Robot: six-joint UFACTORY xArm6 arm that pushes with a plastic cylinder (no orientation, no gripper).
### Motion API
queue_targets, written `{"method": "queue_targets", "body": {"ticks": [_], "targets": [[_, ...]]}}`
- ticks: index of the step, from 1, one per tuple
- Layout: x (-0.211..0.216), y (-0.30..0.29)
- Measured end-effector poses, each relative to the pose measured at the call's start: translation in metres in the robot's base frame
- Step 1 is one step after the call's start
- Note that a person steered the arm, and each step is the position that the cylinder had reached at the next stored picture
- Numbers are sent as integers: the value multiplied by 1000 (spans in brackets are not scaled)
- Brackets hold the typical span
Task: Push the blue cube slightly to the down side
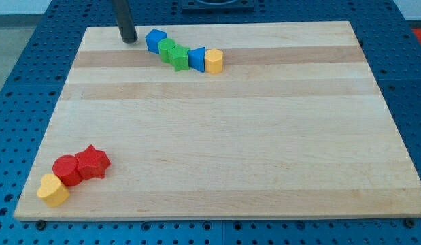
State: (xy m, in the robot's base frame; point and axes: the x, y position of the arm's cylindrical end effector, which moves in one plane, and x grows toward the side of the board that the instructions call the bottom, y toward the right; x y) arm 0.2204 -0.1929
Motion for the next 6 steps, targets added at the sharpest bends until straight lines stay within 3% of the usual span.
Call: {"method": "queue_targets", "body": {"ticks": [3, 6], "targets": [[7, 36], [62, 50]]}}
